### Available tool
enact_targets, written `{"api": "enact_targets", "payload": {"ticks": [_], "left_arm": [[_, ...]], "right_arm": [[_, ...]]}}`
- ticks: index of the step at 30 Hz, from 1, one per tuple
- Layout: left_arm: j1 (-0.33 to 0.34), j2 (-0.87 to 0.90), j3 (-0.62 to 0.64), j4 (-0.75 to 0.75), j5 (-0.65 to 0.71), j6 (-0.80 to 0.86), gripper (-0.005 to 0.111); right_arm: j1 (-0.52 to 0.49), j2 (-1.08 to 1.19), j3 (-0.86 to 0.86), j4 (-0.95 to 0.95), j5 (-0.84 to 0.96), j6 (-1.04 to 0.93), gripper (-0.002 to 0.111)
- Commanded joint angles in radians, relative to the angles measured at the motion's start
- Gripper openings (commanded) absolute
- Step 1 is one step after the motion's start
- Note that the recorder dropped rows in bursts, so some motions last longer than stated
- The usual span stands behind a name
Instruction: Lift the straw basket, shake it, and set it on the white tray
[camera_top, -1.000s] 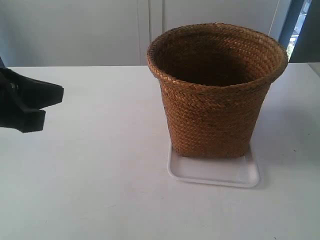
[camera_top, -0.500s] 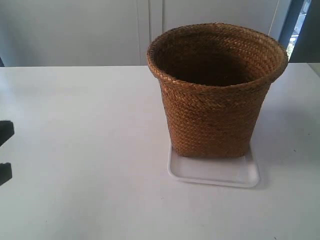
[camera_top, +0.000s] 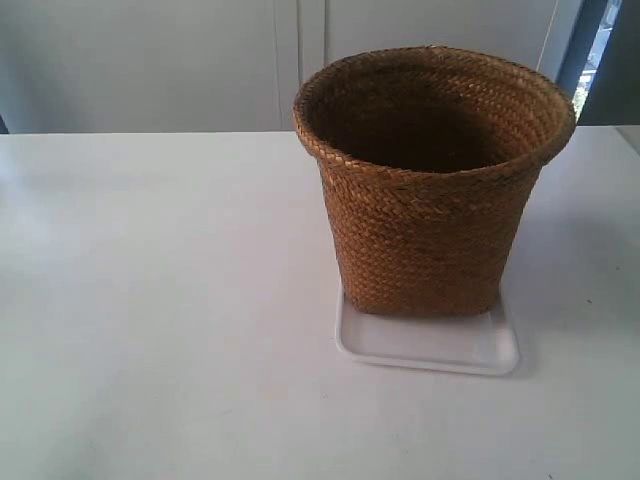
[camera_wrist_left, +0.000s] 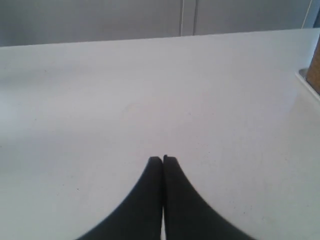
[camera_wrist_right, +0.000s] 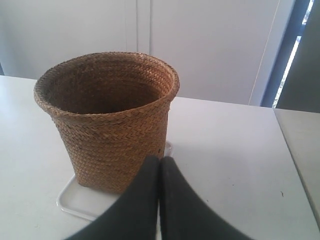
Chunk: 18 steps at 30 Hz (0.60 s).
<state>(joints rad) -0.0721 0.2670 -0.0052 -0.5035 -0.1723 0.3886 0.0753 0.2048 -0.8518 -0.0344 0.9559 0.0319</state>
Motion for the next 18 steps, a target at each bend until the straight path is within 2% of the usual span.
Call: {"api": "enact_targets", "payload": {"ticks": [1,4,9,14,15,18], "left_arm": [[0.059,-0.163,0.005,-0.008,0.156,0.067,0.000],[0.083,-0.224,0.005,-0.008,0.212,0.080,0.000],[0.087,-0.231,0.005,-0.008,0.218,0.080,0.000],[0.087,-0.231,0.005,0.002,0.227,-0.002,0.000],[0.087,-0.231,0.005,0.043,0.236,-0.031,0.000],[0.087,-0.231,0.005,0.332,0.273,-0.251,0.000]], "right_arm": [[-0.002,-0.003,0.005,0.000,-0.008,0.002,0.000],[-0.002,-0.003,0.005,0.000,-0.008,0.002,0.000],[-0.002,-0.003,0.005,0.000,-0.008,0.002,0.000],[-0.002,-0.003,0.005,0.000,-0.008,0.002,0.000],[-0.002,-0.003,0.005,0.000,-0.008,0.002,0.000],[-0.002,-0.003,0.005,0.000,-0.008,0.002,0.000]]}}
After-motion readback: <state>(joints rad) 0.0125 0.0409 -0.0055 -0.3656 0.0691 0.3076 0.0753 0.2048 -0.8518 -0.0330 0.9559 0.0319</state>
